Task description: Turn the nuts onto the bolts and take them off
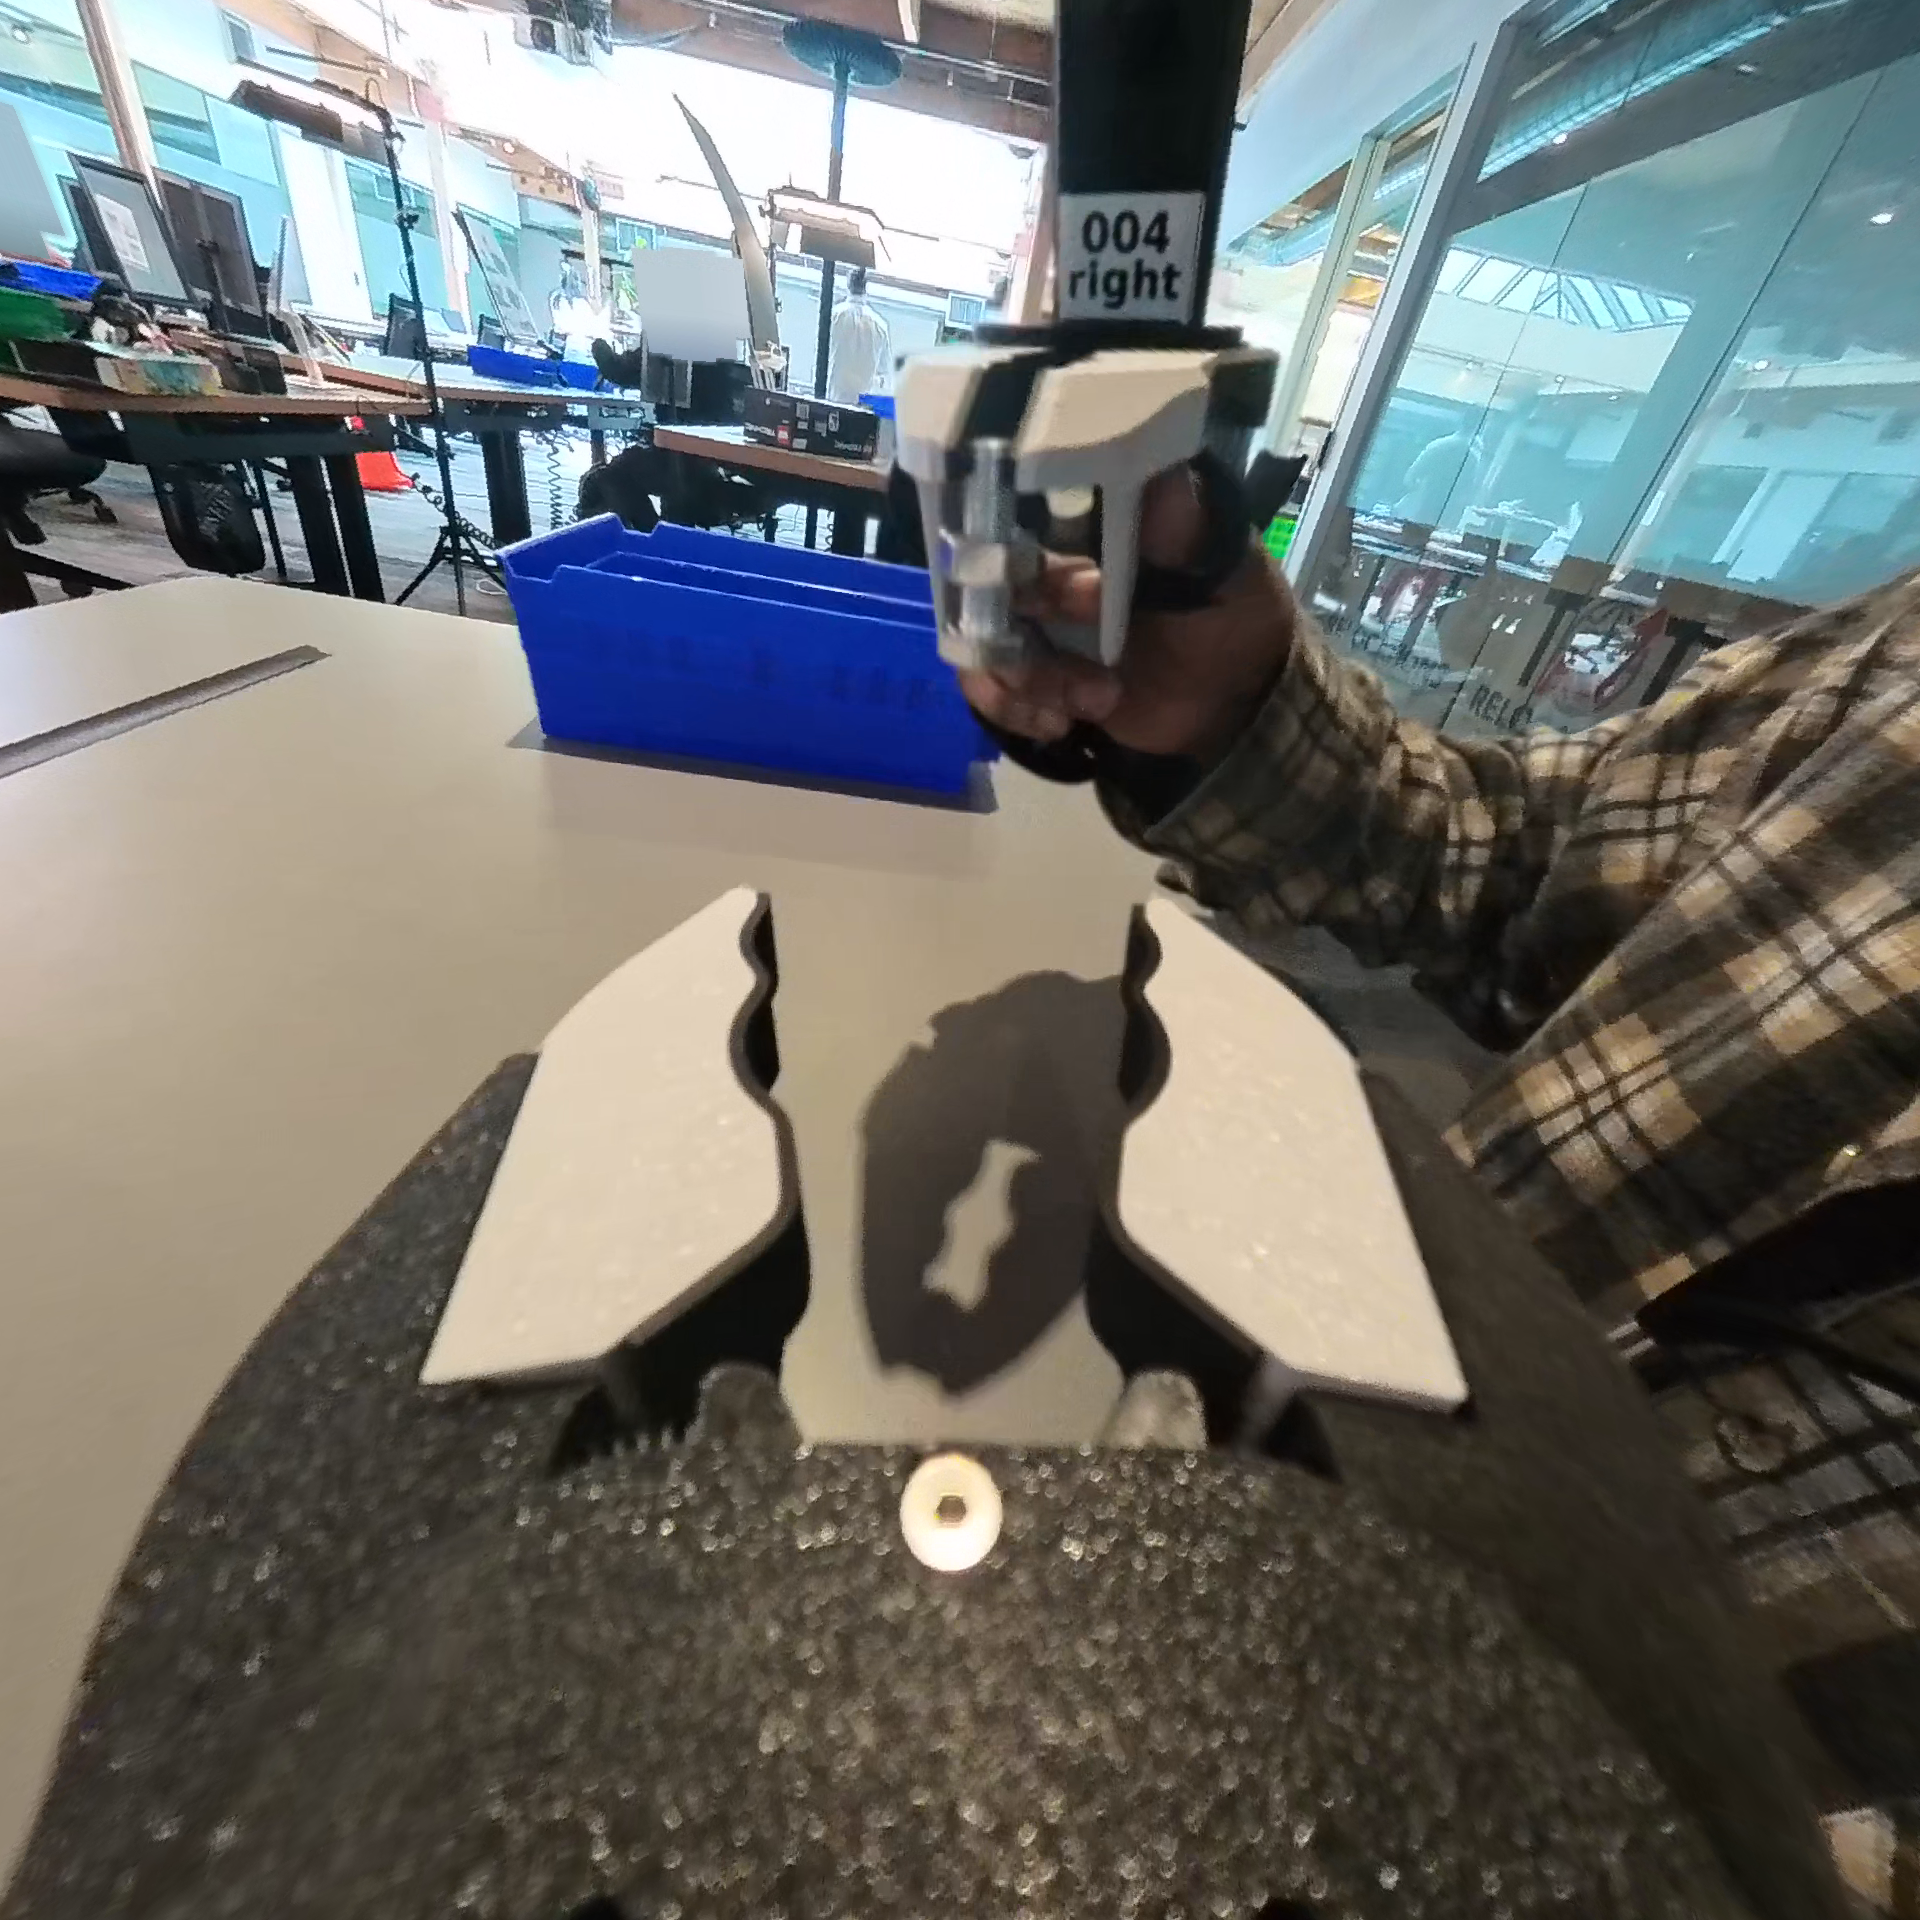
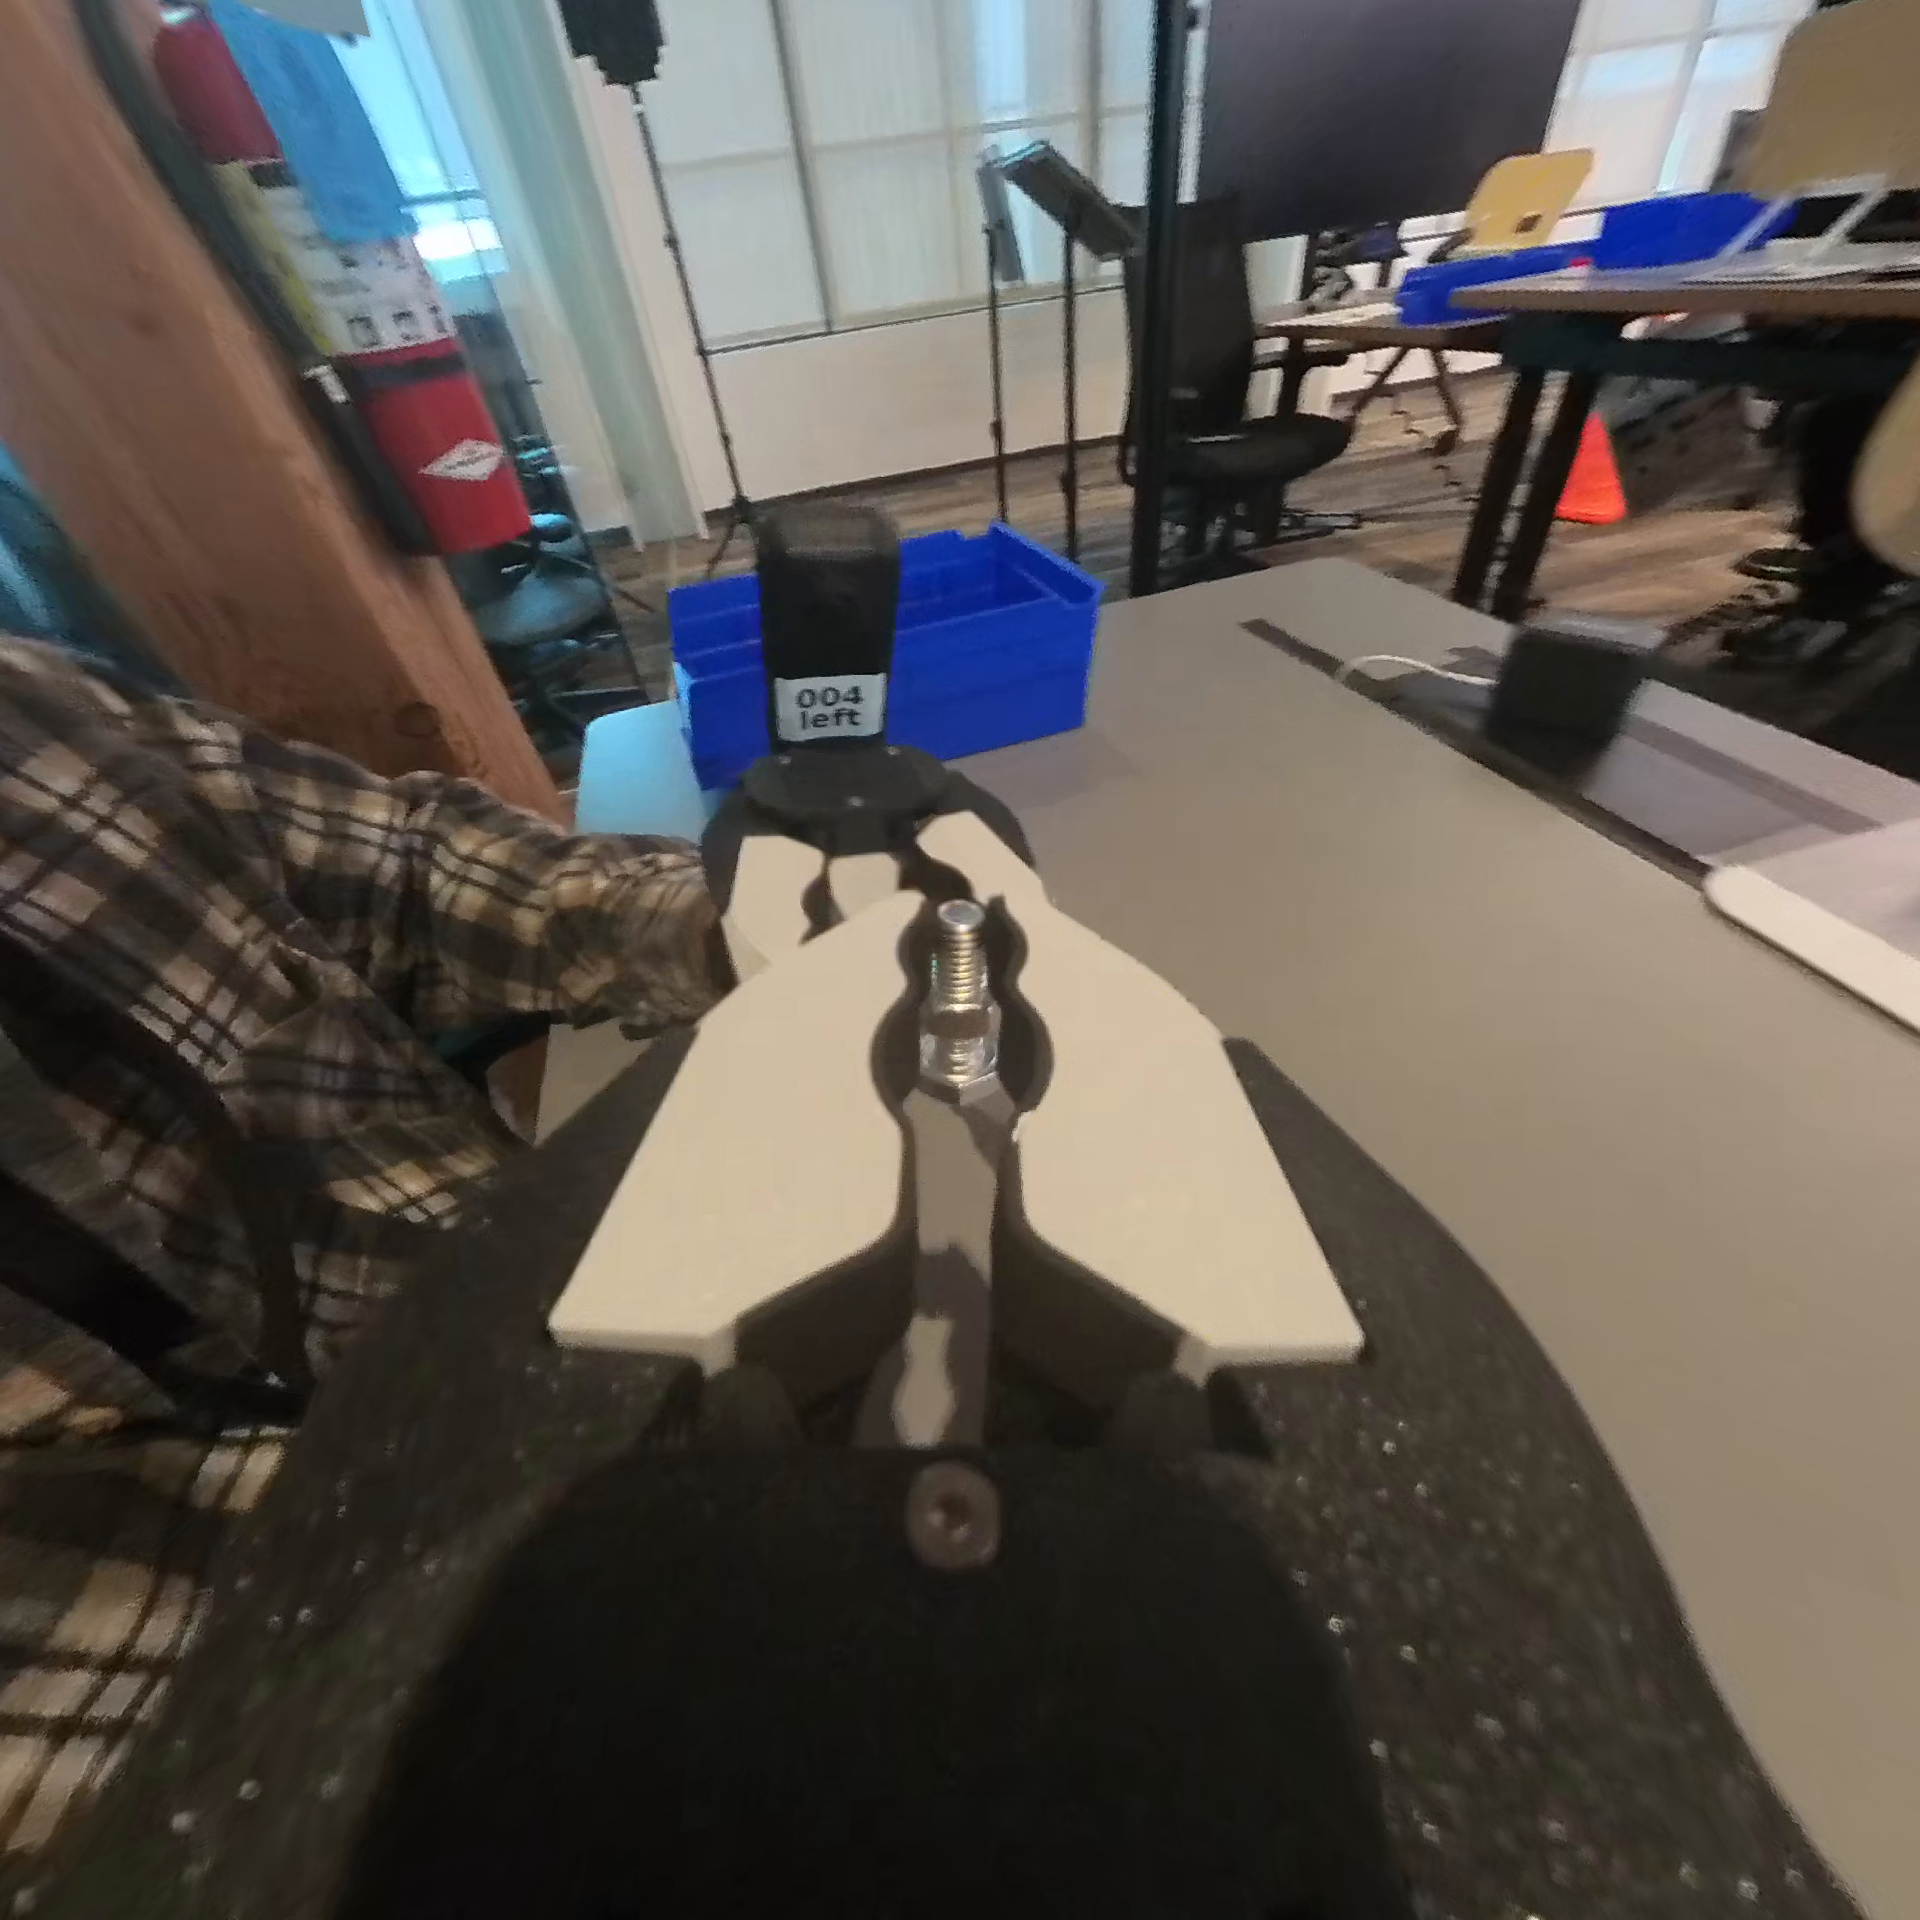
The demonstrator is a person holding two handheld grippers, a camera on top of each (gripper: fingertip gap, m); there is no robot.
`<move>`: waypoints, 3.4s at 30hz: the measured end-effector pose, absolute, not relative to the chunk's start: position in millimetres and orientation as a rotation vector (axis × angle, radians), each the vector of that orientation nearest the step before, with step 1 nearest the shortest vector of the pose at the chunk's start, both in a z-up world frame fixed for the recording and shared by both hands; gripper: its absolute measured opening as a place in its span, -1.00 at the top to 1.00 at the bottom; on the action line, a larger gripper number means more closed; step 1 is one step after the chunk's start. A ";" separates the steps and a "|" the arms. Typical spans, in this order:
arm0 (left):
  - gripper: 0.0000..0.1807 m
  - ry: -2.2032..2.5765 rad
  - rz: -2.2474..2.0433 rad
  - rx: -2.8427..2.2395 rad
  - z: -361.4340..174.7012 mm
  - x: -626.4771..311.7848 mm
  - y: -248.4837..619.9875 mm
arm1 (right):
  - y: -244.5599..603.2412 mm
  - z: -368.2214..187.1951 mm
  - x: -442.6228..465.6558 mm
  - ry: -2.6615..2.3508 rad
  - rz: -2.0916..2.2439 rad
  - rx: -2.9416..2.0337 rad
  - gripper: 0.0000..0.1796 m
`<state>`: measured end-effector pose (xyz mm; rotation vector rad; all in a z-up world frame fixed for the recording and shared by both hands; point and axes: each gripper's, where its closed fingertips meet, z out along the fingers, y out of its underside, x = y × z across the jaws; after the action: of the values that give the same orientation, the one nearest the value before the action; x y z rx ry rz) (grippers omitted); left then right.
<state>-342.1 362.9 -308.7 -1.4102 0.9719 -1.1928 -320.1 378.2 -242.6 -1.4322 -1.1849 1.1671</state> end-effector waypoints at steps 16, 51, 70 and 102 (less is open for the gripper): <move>0.30 1.036 -1.137 -1.445 -323.8 -335.8 361.3 | 493.9 -178.9 4.6 -0.576 0.478 -1.832 0.90; 0.32 1.029 -1.111 -1.456 -325.7 -339.4 366.7 | 478.9 -163.0 -87.4 -0.720 0.426 -1.508 0.05; 0.32 0.999 -1.091 -1.479 -328.4 -347.1 376.9 | 455.8 -320.7 -256.3 -0.996 0.668 -1.417 0.03; 0.33 0.756 -0.083 -2.297 -270.5 -815.9 385.3 | 480.9 -340.7 -304.6 -0.929 0.643 -1.497 0.07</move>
<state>-815.9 385.3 -270.5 -2.2970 0.7555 -0.0829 -304.6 480.9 -340.7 -1.4973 -0.9289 0.6432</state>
